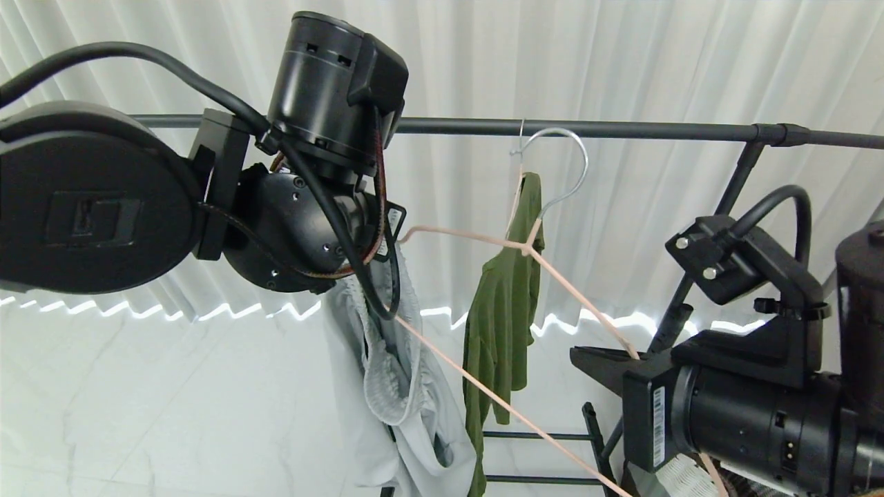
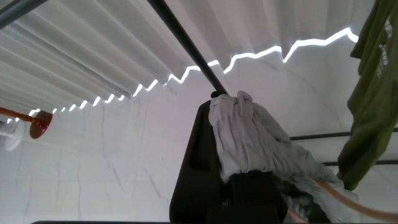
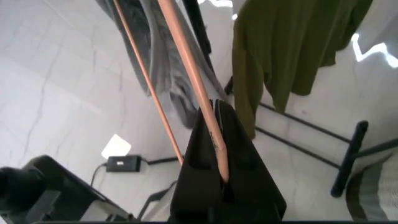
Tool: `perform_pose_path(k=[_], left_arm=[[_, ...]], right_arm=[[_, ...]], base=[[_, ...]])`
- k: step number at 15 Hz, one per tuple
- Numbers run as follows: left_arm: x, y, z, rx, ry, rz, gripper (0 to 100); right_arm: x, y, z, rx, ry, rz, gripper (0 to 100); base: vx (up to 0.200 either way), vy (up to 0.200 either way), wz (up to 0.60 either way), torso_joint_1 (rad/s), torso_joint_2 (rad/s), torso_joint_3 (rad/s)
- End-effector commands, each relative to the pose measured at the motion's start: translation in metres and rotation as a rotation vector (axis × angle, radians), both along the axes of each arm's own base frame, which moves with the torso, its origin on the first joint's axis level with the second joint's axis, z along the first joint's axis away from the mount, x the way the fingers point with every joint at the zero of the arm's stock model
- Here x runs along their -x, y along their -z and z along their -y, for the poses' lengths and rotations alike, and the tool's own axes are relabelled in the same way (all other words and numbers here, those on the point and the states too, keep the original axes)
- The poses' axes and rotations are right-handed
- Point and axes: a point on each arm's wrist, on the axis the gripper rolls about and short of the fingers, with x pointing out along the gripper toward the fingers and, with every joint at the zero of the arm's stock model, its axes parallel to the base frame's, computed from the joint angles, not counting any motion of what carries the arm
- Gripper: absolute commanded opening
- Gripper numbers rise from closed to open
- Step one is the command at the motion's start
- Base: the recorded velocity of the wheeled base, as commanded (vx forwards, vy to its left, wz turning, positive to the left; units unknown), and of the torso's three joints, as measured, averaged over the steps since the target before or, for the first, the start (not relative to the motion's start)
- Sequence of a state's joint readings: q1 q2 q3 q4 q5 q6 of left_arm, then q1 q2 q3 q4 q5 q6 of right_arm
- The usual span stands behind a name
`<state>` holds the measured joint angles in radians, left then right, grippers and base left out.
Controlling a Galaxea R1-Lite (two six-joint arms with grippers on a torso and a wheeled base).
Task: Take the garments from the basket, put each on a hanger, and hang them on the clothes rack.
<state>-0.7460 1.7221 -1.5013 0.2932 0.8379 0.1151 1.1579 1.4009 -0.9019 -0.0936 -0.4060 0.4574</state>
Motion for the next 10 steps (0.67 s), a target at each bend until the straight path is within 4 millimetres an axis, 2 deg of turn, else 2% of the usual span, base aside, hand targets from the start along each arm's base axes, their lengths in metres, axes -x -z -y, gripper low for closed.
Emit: perform_pose_path(k=[1, 5, 10], left_arm=[[0.006, -0.003, 0.003, 0.008, 0.021, 0.008, 0], [0.012, -0.011, 0.009, 0.034, 0.045, 0.029, 0], [0.029, -0.021, 0.024, 0.099, 0.108, 0.055, 0]], right_arm=[[-0.001, -0.005, 0.001, -0.029, 0.001, 0.024, 0], [-0.007, -0.005, -0.002, 0.000, -0.010, 0.075, 0], [-0.010, 0.000, -0.007, 0.051, -0.055, 0.093, 0]], base=[[0.000, 0.000, 0.00, 0.000, 0.00, 0.000], [0.000, 0.000, 0.00, 0.000, 0.00, 0.000], [0.000, 0.000, 0.00, 0.000, 0.00, 0.000]])
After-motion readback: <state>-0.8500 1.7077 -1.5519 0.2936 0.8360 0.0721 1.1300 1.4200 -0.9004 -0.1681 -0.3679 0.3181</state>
